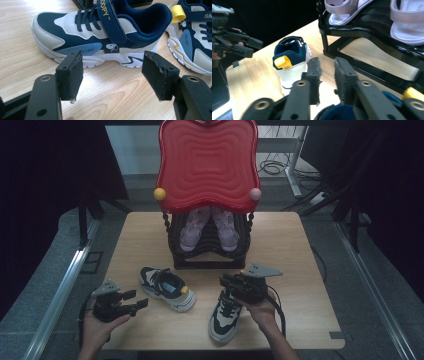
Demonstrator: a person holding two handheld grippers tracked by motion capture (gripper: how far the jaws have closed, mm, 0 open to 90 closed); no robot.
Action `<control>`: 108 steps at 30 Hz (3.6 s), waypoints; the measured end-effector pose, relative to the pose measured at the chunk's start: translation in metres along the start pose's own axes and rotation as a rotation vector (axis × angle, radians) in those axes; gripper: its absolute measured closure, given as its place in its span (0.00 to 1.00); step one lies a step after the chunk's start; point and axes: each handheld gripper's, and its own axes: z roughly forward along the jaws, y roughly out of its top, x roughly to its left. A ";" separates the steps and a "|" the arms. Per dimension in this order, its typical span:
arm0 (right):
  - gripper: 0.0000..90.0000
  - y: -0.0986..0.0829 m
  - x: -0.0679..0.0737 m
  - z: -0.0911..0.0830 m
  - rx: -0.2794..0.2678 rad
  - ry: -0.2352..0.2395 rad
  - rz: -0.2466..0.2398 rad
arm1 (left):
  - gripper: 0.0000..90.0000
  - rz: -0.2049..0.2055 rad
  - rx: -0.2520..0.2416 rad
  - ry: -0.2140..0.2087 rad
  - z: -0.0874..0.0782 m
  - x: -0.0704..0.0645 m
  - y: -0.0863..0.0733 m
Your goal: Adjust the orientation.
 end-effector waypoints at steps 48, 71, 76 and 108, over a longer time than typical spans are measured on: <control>1.00 0.033 0.041 0.111 0.251 0.033 -0.113 | 0.34 0.019 -0.022 -0.017 -0.016 -0.008 0.005; 1.00 0.028 0.053 0.133 0.323 -0.043 -0.122 | 0.34 0.015 -0.027 -0.012 -0.020 -0.007 0.005; 1.00 0.027 0.054 0.133 0.324 -0.039 -0.122 | 0.34 0.013 -0.028 -0.009 -0.020 -0.006 0.005; 1.00 0.004 0.105 0.130 0.314 0.128 -0.187 | 0.35 -0.023 -0.082 0.026 -0.035 0.004 0.002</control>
